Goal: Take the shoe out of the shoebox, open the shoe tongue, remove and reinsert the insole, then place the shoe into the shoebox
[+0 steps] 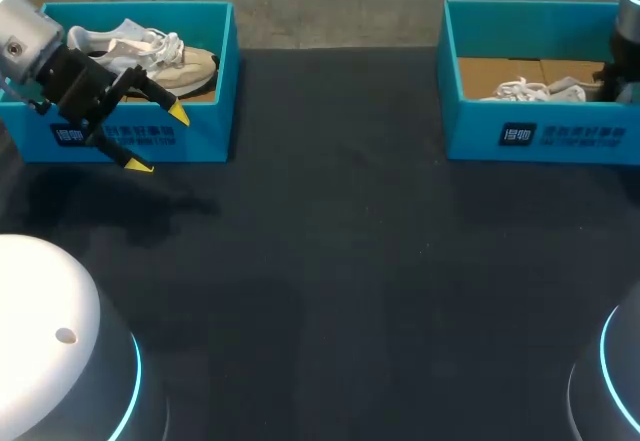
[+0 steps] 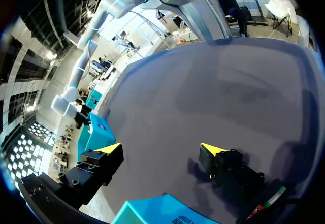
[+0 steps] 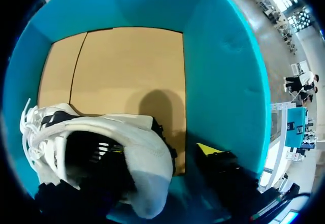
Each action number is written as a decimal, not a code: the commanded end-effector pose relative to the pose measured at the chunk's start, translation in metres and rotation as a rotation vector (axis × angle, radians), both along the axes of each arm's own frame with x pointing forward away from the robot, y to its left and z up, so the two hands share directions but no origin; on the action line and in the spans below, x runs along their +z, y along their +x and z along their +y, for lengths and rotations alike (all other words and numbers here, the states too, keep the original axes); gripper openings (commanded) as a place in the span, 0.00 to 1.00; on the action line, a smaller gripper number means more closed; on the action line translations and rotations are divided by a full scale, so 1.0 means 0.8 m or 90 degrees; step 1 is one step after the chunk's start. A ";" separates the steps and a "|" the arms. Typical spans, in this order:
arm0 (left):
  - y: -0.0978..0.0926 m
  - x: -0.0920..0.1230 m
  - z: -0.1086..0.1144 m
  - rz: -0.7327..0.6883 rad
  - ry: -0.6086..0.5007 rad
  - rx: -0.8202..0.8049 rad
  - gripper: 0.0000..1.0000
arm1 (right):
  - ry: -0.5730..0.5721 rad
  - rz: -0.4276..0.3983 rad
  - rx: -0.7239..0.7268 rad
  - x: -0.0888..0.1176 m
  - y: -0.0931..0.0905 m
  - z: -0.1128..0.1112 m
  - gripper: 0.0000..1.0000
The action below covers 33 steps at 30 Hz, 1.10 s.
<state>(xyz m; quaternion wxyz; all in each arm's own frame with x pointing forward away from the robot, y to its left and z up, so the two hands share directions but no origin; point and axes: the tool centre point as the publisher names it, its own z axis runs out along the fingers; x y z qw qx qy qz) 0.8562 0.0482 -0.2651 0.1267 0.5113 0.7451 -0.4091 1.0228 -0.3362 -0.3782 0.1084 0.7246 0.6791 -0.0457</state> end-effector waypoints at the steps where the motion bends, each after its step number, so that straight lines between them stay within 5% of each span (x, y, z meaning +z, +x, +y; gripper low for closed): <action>1: -0.001 0.001 0.000 -0.001 0.003 0.001 1.00 | -0.005 -0.005 -0.001 0.011 -0.008 0.003 1.00; 9: -0.001 0.001 0.000 -0.001 0.003 0.001 1.00 | -0.005 -0.013 0.002 0.025 -0.010 0.012 0.89; 13: -0.001 0.001 0.000 -0.001 0.003 0.001 1.00 | 0.003 -0.016 0.006 0.030 -0.011 0.018 0.47; 14: -0.001 0.001 0.000 -0.001 0.003 0.001 1.00 | 0.003 -0.015 0.006 0.031 -0.011 0.019 0.46; 21: -0.001 0.001 0.000 -0.001 0.003 0.001 1.00 | -0.002 -0.029 0.011 0.056 -0.011 0.032 0.48; 33: -0.001 0.001 0.000 -0.001 0.003 0.001 1.00 | -0.037 -0.089 0.027 0.145 -0.009 0.053 0.62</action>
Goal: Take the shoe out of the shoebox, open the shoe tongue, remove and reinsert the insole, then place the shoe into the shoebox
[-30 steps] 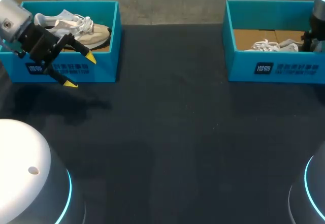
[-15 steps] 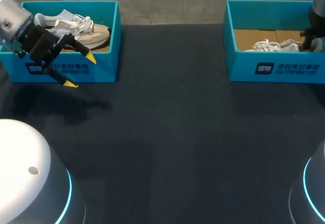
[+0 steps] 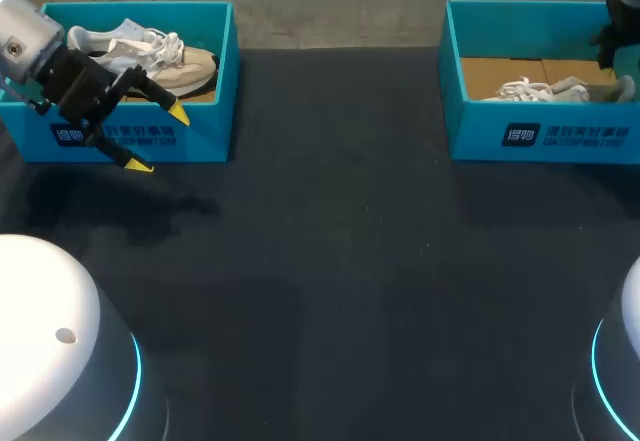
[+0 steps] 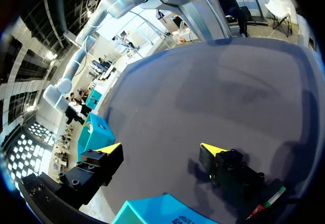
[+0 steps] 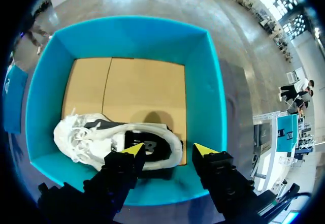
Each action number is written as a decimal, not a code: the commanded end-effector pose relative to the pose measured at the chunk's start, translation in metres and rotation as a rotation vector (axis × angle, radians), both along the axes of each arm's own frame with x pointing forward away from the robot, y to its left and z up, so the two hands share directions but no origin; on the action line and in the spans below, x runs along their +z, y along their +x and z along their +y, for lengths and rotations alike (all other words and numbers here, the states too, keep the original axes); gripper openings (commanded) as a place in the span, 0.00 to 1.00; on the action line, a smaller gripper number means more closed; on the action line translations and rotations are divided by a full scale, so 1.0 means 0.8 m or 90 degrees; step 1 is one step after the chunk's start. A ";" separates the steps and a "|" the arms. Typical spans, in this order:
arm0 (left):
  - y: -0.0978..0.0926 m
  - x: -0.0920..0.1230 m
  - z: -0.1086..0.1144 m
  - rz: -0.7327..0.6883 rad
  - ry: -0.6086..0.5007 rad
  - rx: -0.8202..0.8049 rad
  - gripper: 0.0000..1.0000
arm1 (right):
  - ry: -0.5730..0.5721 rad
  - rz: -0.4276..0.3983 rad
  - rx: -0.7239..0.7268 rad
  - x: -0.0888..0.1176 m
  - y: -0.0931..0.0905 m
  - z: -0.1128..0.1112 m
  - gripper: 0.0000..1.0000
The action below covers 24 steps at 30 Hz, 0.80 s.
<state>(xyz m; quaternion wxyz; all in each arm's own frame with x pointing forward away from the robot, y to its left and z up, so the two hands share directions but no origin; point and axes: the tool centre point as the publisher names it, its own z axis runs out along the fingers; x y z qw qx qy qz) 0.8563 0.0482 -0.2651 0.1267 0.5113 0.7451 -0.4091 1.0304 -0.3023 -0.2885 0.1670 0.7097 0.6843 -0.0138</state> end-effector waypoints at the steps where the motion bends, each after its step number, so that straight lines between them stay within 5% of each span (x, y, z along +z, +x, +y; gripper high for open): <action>1: -0.001 0.001 0.000 -0.001 0.003 0.001 1.00 | -0.009 -0.011 0.002 0.039 -0.019 0.012 0.62; 5: -0.001 0.001 0.000 -0.001 0.003 0.001 1.00 | -0.004 -0.013 0.010 0.056 -0.025 0.021 0.62; 9: -0.001 0.001 0.000 -0.001 0.003 0.001 1.00 | 0.028 0.022 0.028 0.075 -0.044 0.052 0.74; 13: -0.001 0.001 0.000 -0.001 0.003 0.001 1.00 | 0.029 0.048 0.015 0.082 -0.061 0.076 1.00; 24: -0.001 0.001 0.000 -0.001 0.003 0.001 1.00 | 0.080 0.046 -0.010 0.112 -0.107 0.130 1.00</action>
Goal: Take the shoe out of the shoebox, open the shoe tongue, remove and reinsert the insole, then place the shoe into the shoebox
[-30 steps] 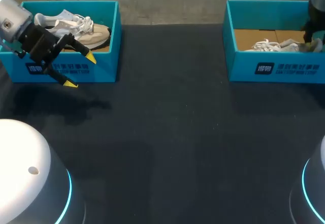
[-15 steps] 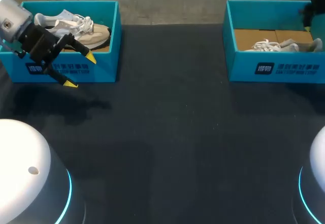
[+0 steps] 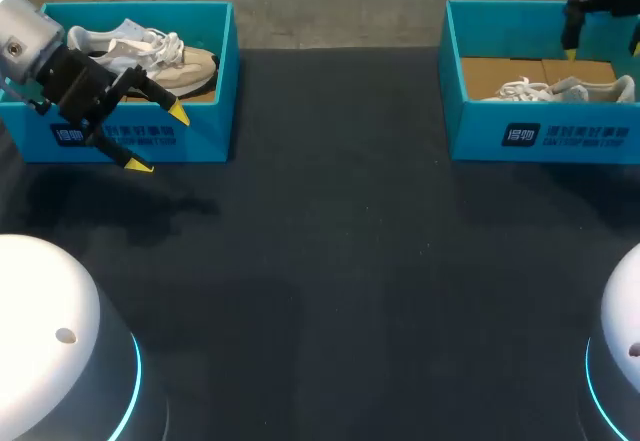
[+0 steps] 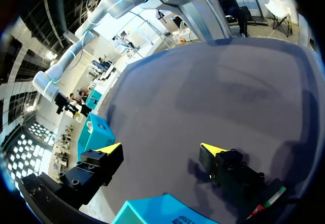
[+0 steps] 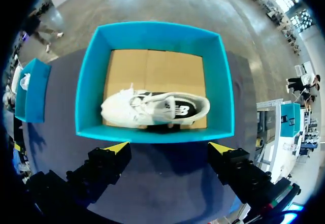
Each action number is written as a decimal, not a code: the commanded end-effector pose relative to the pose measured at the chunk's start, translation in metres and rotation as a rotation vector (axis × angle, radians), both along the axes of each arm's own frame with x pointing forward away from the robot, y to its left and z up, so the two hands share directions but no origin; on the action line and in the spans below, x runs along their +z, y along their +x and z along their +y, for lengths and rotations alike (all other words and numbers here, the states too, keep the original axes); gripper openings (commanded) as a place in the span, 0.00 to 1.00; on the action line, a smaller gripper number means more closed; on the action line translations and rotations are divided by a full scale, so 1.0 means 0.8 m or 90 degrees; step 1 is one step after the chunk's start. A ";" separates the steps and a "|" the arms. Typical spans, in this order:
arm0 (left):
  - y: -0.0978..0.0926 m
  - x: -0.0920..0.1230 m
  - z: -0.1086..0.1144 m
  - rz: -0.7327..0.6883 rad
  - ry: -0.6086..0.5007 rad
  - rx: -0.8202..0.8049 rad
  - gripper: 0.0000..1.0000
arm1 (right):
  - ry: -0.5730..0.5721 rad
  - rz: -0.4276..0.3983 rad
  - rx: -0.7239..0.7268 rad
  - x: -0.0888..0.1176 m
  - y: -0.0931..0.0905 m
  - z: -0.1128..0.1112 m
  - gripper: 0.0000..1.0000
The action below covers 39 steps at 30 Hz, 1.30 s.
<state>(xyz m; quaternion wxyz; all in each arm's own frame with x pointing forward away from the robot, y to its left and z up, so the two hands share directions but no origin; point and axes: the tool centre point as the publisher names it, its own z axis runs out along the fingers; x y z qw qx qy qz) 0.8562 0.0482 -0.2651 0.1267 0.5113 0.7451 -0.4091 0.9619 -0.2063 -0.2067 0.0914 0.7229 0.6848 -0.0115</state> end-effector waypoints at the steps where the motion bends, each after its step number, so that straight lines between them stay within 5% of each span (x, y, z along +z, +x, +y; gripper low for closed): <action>1: -0.001 0.001 0.000 -0.001 0.003 0.001 1.00 | 0.005 -0.019 -0.002 0.011 -0.024 0.014 1.00; 12: -0.001 0.001 0.000 -0.001 0.003 0.001 1.00 | 0.020 -0.012 -0.029 0.003 -0.046 0.049 1.00; 25: -0.001 0.001 0.000 -0.001 0.003 0.001 1.00 | 0.024 -0.005 -0.060 0.002 -0.049 0.052 1.00; 39: 0.032 0.073 0.021 -0.074 0.133 -0.067 1.00 | 0.024 -0.005 -0.060 0.002 -0.049 0.052 1.00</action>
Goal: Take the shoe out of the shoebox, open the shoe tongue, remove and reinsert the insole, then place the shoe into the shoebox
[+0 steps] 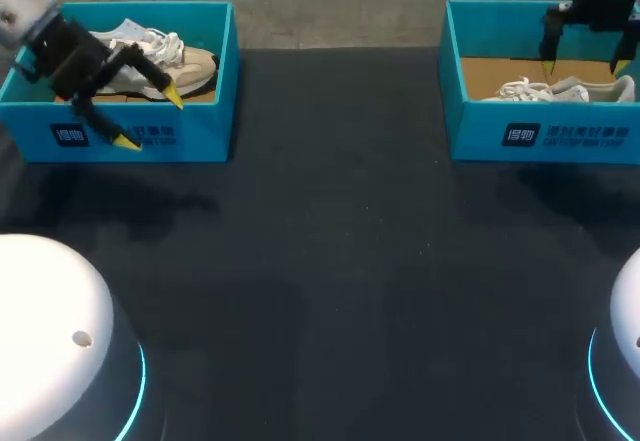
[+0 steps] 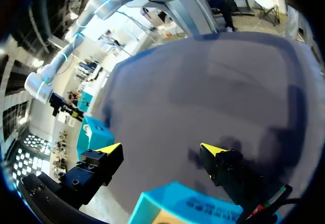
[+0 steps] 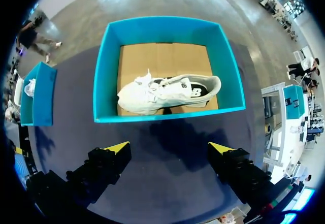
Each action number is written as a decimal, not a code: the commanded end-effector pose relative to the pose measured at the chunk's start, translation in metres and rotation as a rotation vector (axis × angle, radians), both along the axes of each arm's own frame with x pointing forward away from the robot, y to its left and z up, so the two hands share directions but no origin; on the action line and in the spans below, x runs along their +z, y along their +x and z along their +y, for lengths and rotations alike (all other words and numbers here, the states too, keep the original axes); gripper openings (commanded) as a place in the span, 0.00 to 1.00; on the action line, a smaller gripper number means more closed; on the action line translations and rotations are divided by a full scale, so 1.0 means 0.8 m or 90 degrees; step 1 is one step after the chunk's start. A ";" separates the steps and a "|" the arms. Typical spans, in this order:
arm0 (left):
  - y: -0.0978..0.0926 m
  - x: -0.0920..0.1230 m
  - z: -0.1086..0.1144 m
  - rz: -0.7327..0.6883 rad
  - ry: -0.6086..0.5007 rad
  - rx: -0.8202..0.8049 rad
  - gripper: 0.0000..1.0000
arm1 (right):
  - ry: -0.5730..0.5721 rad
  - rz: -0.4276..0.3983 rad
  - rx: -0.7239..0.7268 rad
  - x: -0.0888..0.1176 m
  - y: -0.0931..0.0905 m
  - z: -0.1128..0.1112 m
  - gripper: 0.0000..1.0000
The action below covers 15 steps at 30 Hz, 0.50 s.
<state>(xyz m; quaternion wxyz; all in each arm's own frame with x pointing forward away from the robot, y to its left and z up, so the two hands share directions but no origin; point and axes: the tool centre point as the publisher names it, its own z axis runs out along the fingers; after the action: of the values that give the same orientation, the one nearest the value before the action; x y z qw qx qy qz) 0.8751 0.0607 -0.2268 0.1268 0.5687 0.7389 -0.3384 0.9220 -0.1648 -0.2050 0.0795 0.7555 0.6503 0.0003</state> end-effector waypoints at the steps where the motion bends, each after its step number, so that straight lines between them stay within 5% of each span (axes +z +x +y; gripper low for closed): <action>1: 0.010 0.029 0.007 -0.002 0.077 -0.028 1.00 | -0.001 0.000 -0.001 0.000 0.001 0.000 1.00; 5: 0.019 0.037 0.015 -0.023 0.113 -0.029 1.00 | -0.001 0.000 -0.001 0.000 0.001 0.000 1.00; 15: 0.090 0.071 0.075 -0.100 0.183 -0.060 1.00 | -0.001 0.000 -0.001 0.000 0.001 0.000 1.00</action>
<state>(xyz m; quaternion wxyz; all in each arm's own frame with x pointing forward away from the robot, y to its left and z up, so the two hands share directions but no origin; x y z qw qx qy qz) 0.9367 0.1129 -0.1809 0.1107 0.6259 0.7466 -0.1963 0.9220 -0.1649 -0.2048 0.0793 0.7556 0.6502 0.0003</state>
